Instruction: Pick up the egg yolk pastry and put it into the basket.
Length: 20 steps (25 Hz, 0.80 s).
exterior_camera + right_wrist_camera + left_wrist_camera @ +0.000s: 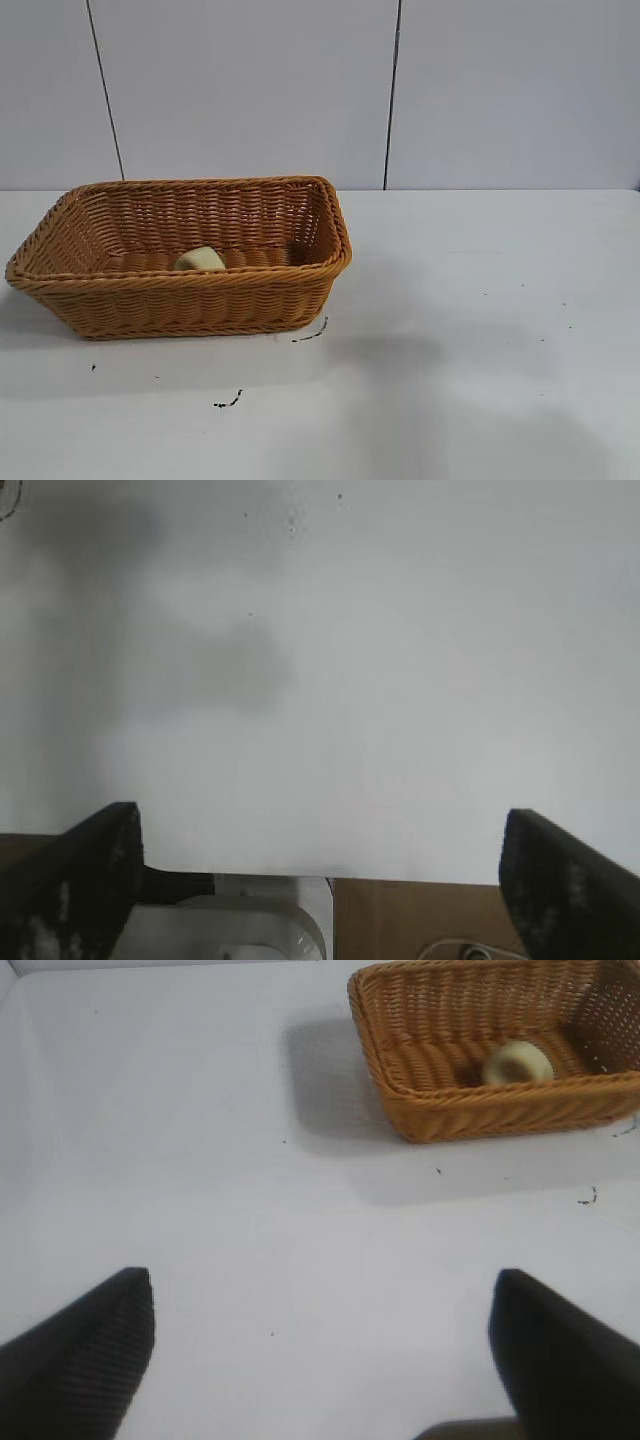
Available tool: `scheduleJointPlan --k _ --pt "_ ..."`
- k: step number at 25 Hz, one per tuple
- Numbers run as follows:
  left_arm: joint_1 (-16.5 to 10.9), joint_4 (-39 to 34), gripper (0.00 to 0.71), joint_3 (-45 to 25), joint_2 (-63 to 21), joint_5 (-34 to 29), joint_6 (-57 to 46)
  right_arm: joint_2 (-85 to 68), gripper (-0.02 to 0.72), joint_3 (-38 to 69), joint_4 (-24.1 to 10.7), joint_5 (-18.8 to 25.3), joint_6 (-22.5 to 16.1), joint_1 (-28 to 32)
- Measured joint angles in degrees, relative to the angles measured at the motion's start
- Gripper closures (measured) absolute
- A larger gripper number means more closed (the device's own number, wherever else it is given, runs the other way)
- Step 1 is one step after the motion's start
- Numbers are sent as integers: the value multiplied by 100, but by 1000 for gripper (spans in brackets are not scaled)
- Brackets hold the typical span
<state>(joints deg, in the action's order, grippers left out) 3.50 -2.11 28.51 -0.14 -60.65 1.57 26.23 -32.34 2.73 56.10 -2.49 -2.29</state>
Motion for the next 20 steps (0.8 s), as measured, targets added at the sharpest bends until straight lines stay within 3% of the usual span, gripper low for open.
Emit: scheduleJointPlan --k 8,20 --pt "0 0 17 0 0 0 0 -1870 8 428 10 240 25 0" --pt "0 0 17 0 0 0 0 -2661 8 428 20 253 25 0"
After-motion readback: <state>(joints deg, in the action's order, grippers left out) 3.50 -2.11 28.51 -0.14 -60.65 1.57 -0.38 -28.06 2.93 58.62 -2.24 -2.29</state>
